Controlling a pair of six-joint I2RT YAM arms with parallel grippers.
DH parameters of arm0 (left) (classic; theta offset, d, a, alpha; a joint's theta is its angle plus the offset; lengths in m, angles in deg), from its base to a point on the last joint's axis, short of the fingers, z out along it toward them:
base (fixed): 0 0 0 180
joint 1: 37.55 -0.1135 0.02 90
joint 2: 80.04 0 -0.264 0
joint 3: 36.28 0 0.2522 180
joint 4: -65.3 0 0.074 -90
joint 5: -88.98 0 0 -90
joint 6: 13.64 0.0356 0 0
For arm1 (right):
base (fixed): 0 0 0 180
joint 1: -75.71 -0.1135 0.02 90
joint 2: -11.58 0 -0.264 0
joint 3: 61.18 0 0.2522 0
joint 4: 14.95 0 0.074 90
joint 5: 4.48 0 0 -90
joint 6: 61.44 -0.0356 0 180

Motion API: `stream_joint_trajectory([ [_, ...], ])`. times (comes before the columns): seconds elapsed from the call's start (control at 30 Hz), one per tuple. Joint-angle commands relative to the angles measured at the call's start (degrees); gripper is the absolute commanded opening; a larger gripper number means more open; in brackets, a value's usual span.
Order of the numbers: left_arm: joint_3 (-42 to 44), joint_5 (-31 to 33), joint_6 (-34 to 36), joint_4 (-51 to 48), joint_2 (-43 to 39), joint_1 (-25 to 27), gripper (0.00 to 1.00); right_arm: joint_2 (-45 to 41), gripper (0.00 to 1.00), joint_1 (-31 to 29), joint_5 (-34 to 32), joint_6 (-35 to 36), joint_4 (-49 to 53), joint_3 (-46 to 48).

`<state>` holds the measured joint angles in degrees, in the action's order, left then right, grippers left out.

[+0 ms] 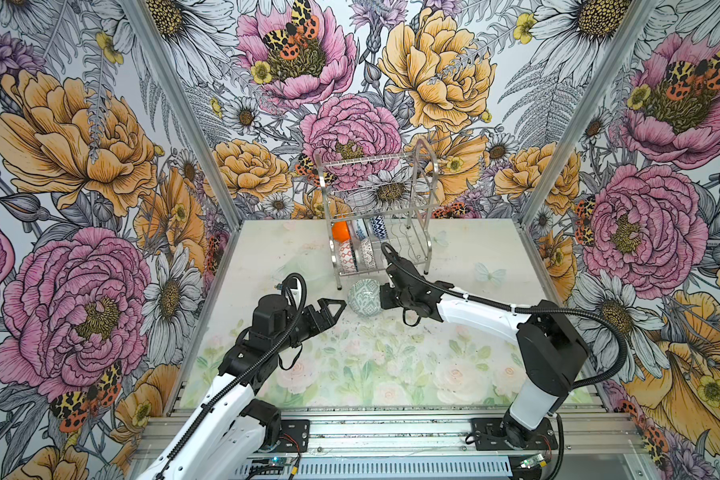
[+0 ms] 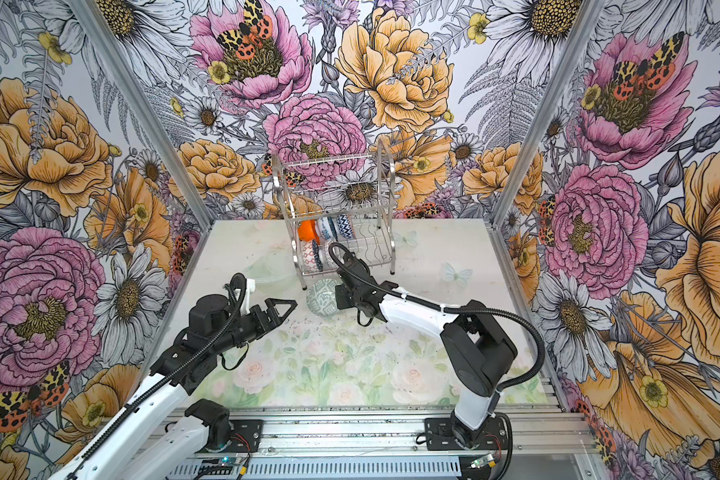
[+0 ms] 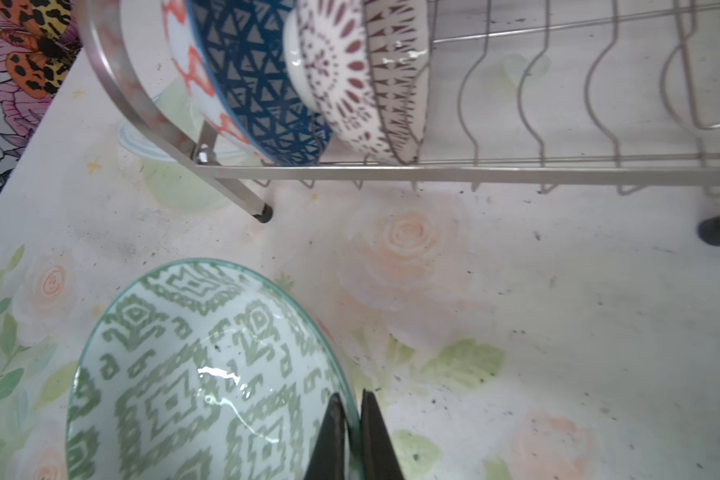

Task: Load the bowls into the dish rack
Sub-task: 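Grasp the rim of the green-patterned bowl with the right gripper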

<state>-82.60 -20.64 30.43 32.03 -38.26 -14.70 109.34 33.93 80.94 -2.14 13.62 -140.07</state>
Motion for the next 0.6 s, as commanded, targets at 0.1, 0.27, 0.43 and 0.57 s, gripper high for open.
stream_joint_trajectory([
  [0.1, -1.99, 7.88, 2.34, 4.91, 2.98, 6.27, 0.99, -5.40, 0.00, 3.82, 1.10, 2.26, 1.47, 6.53],
  [0.27, -1.46, 8.97, 1.39, 8.59, 6.61, 9.44, 0.99, -5.02, 0.00, 5.22, 2.71, 2.84, 1.76, 8.82],
  [0.43, -2.14, 10.26, 1.55, 10.05, 9.86, 12.28, 0.99, -4.58, 0.00, 5.70, 3.17, 2.61, 1.93, 9.06],
  [0.57, -2.73, 10.65, 2.03, 9.99, 10.41, 12.66, 0.99, -4.29, 0.07, 5.90, 2.86, 2.75, 2.81, 8.52],
])
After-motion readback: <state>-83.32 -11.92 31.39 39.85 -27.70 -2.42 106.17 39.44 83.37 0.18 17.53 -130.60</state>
